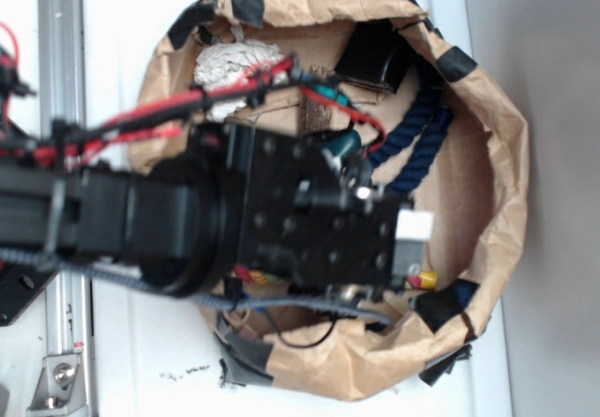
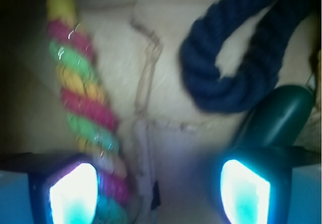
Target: Grab the multicolored rope.
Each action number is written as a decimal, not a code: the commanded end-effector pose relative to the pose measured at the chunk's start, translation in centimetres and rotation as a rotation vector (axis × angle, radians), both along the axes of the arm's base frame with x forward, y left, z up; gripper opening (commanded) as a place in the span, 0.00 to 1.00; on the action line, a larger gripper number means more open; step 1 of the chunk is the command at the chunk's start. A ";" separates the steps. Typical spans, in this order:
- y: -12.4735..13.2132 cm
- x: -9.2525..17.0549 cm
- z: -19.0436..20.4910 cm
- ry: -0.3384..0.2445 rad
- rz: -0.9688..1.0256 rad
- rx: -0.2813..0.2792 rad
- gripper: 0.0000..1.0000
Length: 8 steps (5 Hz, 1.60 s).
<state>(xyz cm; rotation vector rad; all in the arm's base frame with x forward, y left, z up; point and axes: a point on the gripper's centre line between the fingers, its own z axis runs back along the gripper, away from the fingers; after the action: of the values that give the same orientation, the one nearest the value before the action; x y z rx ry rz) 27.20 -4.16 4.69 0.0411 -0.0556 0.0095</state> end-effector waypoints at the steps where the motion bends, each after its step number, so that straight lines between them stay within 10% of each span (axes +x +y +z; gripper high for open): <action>1: -2.1 -0.4 1.8 -0.046 -0.018 -0.117 1.00; 4: -2.8 -1.8 -3.7 0.084 -0.019 -0.024 0.94; 5: -1.7 -1.9 -3.8 0.096 0.022 -0.043 0.00; 7: 1.2 -0.7 1.1 -0.115 0.002 -0.140 0.00; 8: 2.6 0.1 5.4 -0.203 0.016 -0.061 0.00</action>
<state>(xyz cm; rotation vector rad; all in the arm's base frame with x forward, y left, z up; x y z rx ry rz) 26.91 -1.64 8.43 -0.0171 -0.1818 0.0188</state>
